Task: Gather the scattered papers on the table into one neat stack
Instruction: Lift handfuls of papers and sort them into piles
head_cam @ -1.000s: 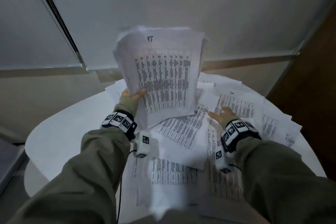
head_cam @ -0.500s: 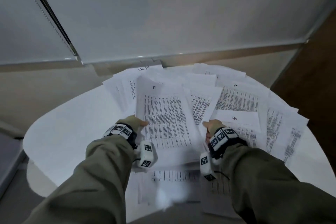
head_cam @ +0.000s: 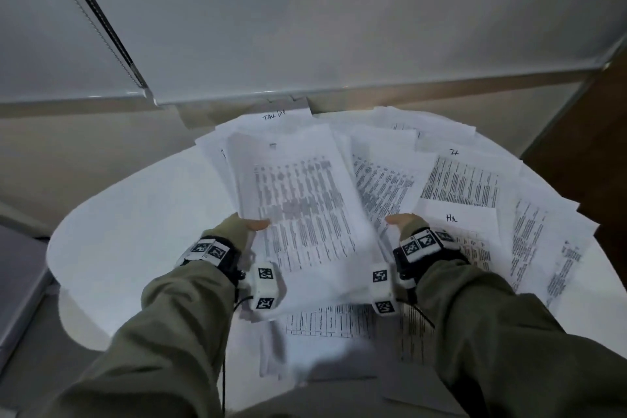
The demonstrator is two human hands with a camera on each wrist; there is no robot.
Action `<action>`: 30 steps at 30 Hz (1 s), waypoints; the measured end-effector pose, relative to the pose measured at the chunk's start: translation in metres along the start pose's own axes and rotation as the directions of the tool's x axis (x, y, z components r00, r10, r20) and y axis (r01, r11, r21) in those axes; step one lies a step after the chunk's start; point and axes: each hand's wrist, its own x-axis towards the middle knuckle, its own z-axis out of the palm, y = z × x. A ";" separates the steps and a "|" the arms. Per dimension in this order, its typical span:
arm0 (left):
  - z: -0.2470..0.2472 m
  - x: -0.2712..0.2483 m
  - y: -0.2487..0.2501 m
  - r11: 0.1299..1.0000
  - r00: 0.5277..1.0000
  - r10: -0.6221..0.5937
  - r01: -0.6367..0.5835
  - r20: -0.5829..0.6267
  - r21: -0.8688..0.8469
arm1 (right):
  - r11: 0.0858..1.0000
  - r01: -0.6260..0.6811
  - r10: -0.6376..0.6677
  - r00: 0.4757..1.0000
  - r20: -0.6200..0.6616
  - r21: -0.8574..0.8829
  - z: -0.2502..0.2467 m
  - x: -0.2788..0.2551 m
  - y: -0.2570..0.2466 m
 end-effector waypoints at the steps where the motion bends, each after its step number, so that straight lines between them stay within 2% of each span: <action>1: -0.007 -0.003 0.002 0.999 1.000 -0.015 0.015 -0.012 -0.030 | 1.000 0.014 -0.014 0.998 -0.056 -0.006 -0.001 -0.001 0.002; 3: -0.021 0.001 0.001 0.998 0.998 -0.048 0.045 -0.046 -0.047 | 0.993 -0.023 0.038 0.990 -0.133 0.114 -0.011 -0.002 0.003; 5: -0.024 -0.002 0.000 0.998 0.997 -0.061 0.059 -0.045 -0.025 | 0.983 -0.106 0.125 0.983 -0.131 0.147 -0.014 0.001 0.000; 8: -0.015 0.008 -0.004 0.997 0.997 -0.073 0.072 0.035 0.028 | 0.980 -0.084 0.105 0.988 -0.115 0.181 -0.010 0.005 -0.008; 10: -0.007 -0.002 -0.003 0.998 0.996 -0.062 0.061 0.069 0.011 | 0.980 -0.107 0.111 0.994 -0.017 0.168 -0.002 0.009 -0.009; 13: -0.002 -0.012 -0.004 0.997 0.994 -0.076 0.073 0.080 0.039 | 0.991 -0.043 0.035 0.997 0.065 0.127 0.006 0.000 -0.018; 17: -0.005 -0.017 -0.008 0.992 0.996 -0.054 0.046 0.074 0.116 | 0.984 -0.008 -0.003 0.998 0.059 0.180 0.008 -0.010 -0.025; 18: -0.007 -0.020 -0.007 0.981 0.998 -0.015 0.005 0.053 0.192 | 0.976 -0.002 -0.002 1.000 0.019 0.218 0.007 -0.013 -0.028; 21: -0.014 -0.023 -0.008 0.968 0.997 0.076 -0.068 -0.026 0.241 | 0.949 0.094 -0.020 0.971 -0.240 0.301 -0.002 -0.018 -0.030; 23: -0.017 -0.030 -0.006 0.935 0.996 0.066 -0.042 -0.058 0.352 | 0.911 0.212 -0.083 0.934 -0.348 0.354 -0.015 -0.032 -0.035; 24: -0.017 -0.033 -0.004 0.938 0.997 0.057 -0.034 -0.058 0.345 | 0.887 0.272 -0.119 0.915 -0.385 0.373 -0.024 -0.041 -0.040; 26: -0.015 -0.032 -0.005 0.952 0.993 0.078 -0.047 -0.090 0.303 | 0.863 0.367 -0.149 0.843 -0.517 0.348 -0.039 -0.053 -0.052; 28: -0.011 -0.032 -0.006 0.872 0.987 0.119 -0.053 -0.106 0.486 | 0.822 0.443 -0.153 0.777 -0.611 0.357 -0.052 -0.067 -0.067; 30: -0.007 -0.044 -0.005 0.831 0.983 0.118 -0.019 -0.142 0.556 | 0.767 0.490 -0.131 0.751 -0.647 0.414 -0.065 -0.075 -0.078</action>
